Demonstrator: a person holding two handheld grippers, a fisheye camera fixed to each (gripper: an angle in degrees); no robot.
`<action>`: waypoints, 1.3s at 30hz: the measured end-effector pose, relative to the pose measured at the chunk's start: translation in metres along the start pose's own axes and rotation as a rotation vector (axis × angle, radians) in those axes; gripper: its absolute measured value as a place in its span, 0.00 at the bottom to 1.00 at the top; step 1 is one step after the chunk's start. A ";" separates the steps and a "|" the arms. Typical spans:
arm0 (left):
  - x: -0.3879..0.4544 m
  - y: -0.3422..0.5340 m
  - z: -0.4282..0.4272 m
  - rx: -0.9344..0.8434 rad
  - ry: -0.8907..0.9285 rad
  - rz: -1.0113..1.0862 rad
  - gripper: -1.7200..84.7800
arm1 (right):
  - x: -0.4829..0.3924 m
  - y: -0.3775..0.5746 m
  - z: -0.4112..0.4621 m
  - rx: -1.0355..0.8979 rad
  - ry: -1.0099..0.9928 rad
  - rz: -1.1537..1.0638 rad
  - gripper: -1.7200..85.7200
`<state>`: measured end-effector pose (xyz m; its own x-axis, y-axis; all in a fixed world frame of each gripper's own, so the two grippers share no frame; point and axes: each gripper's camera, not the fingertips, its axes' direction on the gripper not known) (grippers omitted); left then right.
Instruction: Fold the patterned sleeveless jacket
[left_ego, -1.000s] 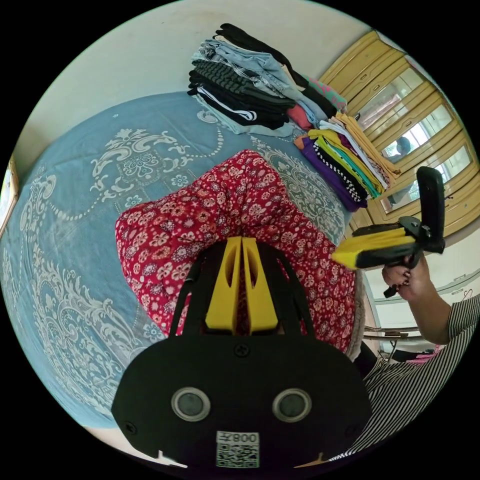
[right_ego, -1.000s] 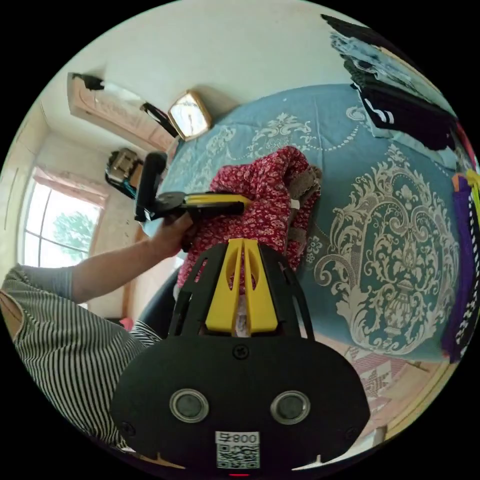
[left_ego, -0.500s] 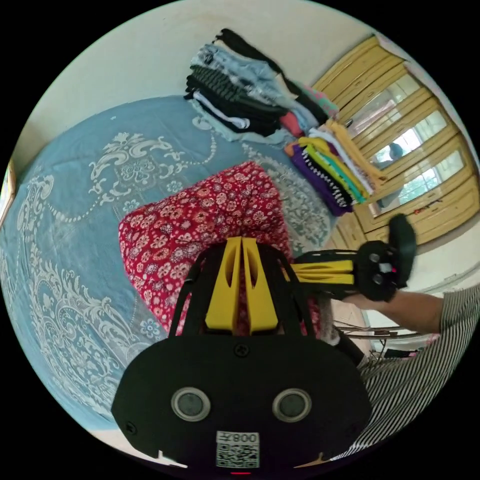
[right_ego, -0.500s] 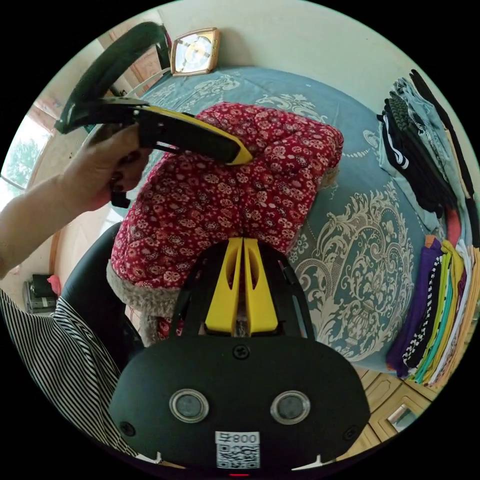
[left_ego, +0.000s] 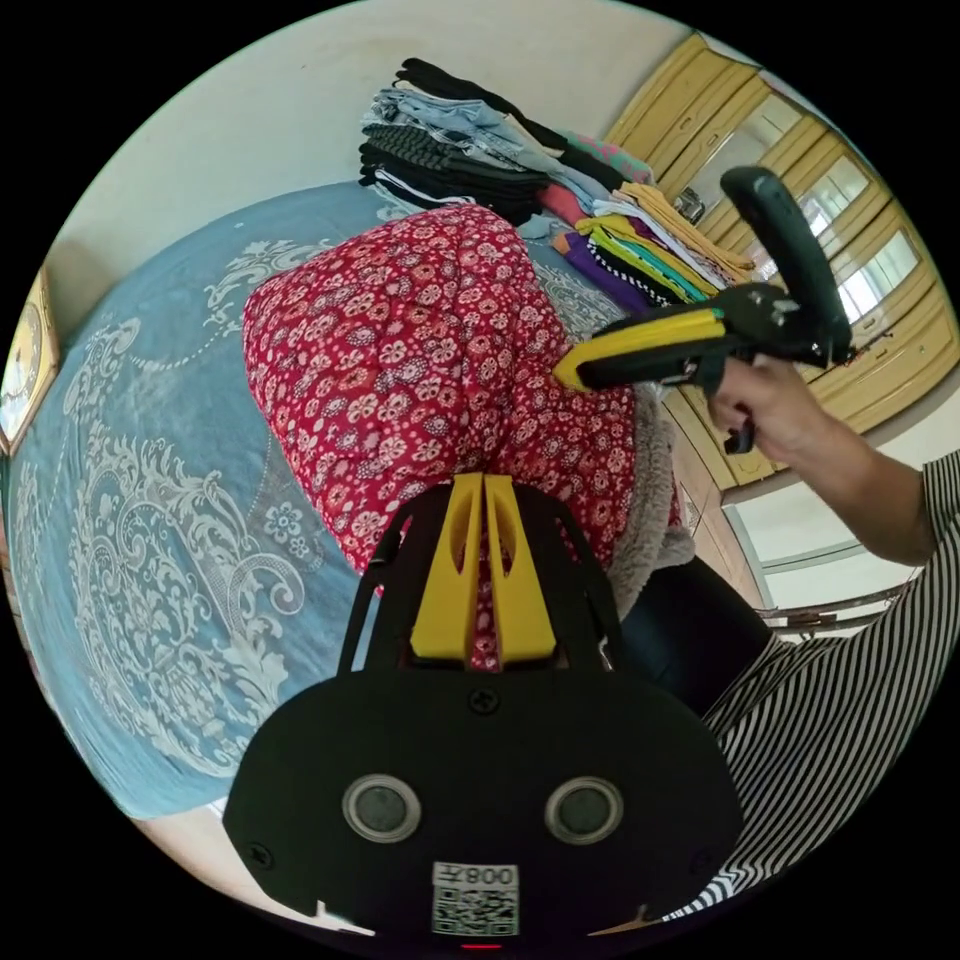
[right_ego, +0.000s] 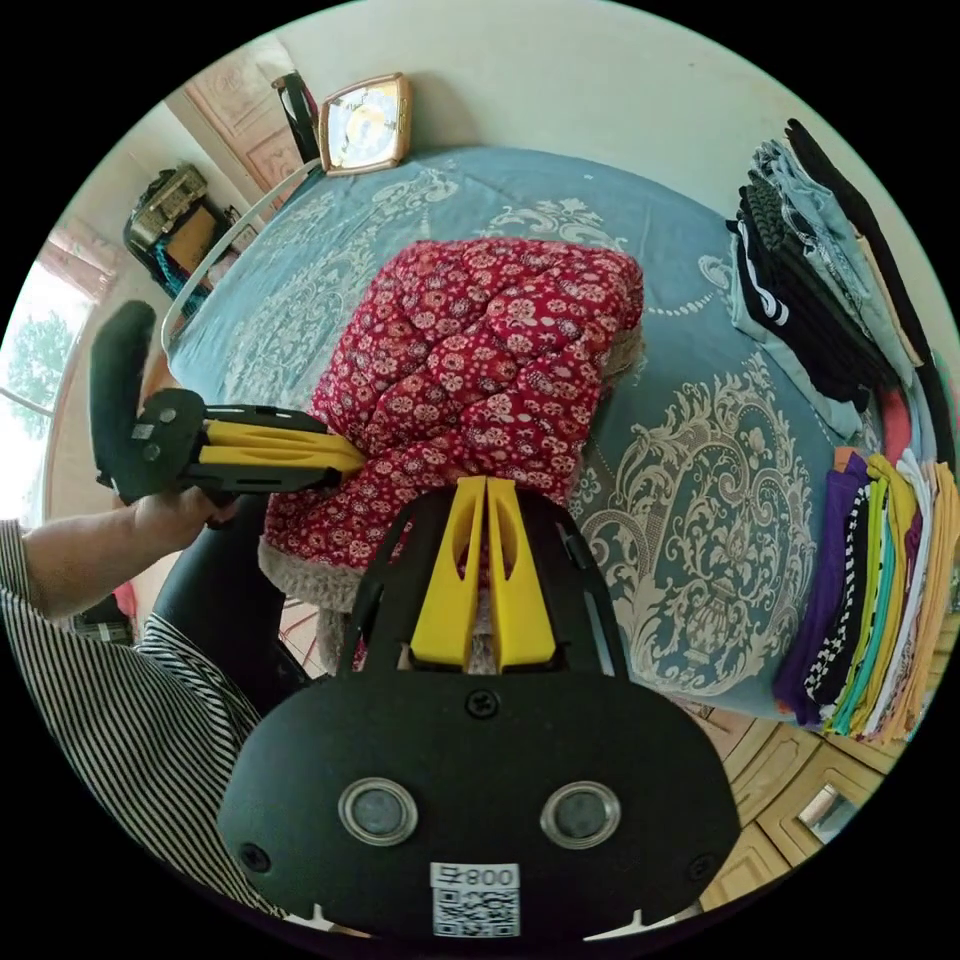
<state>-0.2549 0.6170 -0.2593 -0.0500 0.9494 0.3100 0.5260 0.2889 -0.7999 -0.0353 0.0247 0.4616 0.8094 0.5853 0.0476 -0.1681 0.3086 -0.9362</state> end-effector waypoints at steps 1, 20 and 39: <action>-0.001 0.002 -0.001 0.001 0.000 0.000 0.02 | 0.001 -0.002 -0.018 0.055 -0.012 0.007 0.02; -0.021 0.034 -0.042 0.129 0.029 -0.006 0.02 | 0.013 -0.115 0.051 -0.042 0.132 0.022 0.02; -0.146 0.020 -0.037 0.052 -0.095 -0.206 0.02 | 0.048 -0.046 0.068 0.017 -0.003 0.149 0.02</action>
<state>-0.2052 0.4793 -0.3020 -0.2327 0.8766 0.4213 0.4517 0.4810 -0.7514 -0.0273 0.0894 0.5304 0.7728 0.6282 -0.0902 -0.2957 0.2307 -0.9270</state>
